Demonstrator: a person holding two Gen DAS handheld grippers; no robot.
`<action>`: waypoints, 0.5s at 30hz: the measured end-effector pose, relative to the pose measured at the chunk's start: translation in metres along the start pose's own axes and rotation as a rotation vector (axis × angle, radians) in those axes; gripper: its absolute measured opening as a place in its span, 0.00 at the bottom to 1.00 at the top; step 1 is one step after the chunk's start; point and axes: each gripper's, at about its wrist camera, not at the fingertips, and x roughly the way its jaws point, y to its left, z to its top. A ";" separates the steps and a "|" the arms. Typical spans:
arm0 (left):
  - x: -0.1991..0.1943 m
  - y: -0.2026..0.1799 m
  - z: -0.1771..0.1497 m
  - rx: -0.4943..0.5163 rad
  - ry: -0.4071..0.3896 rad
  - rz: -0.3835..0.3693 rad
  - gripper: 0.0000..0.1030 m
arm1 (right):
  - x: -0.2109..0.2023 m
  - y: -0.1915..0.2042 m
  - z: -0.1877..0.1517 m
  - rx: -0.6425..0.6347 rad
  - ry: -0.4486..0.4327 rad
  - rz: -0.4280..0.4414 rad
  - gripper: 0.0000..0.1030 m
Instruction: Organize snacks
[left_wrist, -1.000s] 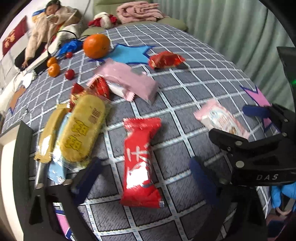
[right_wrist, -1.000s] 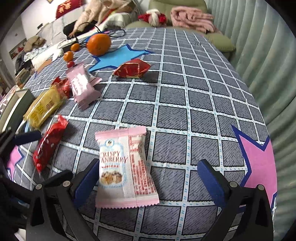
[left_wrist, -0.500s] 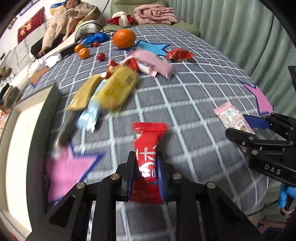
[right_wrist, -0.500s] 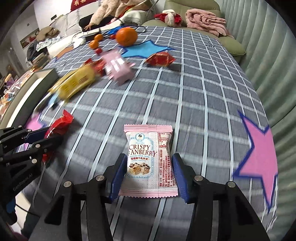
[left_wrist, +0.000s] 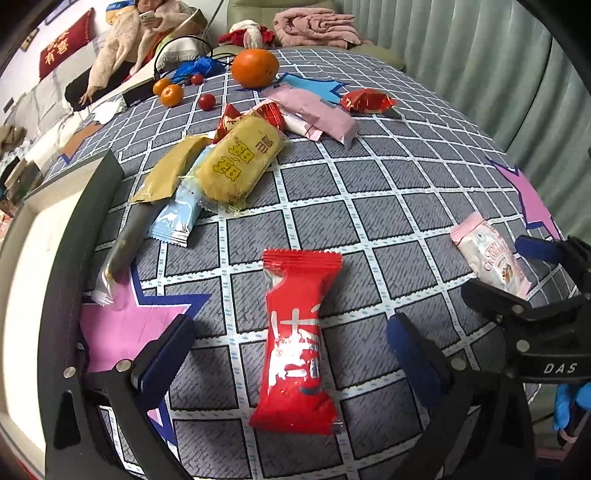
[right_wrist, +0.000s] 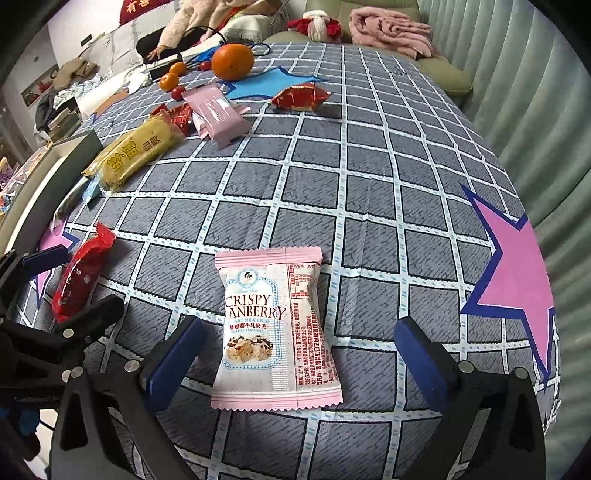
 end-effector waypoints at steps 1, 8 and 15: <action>0.000 0.000 0.000 0.000 0.004 0.000 1.00 | -0.001 0.000 -0.001 0.000 -0.007 0.000 1.00; 0.001 -0.001 0.003 -0.001 0.004 0.000 1.00 | -0.003 -0.001 -0.003 0.002 -0.010 -0.001 1.00; 0.000 0.000 0.001 0.001 -0.001 -0.001 1.00 | -0.003 -0.001 -0.003 -0.008 -0.012 0.005 1.00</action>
